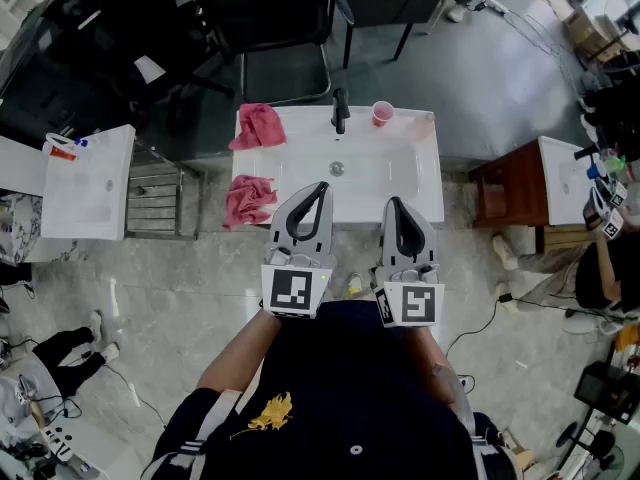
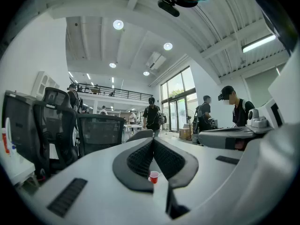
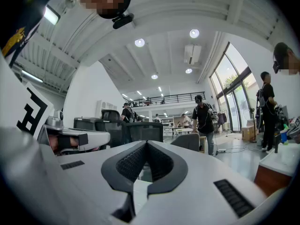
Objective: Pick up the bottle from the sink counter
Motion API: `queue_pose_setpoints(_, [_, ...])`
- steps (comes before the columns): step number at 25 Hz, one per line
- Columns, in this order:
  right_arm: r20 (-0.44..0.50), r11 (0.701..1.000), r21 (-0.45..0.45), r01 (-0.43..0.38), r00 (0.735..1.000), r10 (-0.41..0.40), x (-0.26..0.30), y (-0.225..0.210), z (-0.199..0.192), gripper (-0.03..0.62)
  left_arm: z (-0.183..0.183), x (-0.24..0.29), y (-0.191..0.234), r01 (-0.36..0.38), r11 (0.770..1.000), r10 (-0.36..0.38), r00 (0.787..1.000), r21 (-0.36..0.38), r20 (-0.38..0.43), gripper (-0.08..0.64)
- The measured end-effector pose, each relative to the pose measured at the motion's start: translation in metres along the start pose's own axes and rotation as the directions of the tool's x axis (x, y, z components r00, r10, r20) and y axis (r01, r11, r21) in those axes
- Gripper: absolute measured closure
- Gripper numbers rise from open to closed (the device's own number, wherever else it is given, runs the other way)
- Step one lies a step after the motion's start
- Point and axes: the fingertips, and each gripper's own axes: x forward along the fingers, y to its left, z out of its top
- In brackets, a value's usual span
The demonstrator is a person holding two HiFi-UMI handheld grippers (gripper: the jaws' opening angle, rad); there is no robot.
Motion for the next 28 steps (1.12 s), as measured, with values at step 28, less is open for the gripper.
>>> queue_pose_setpoints(28, [-0.029,0.997,0.070,-0.010,0.999,0.012,-0.001,0.040,0.002,0.566,-0.029,-0.020,0.022,0.185,0.981,-0.180,0.980,0.052,-0.089,0.541])
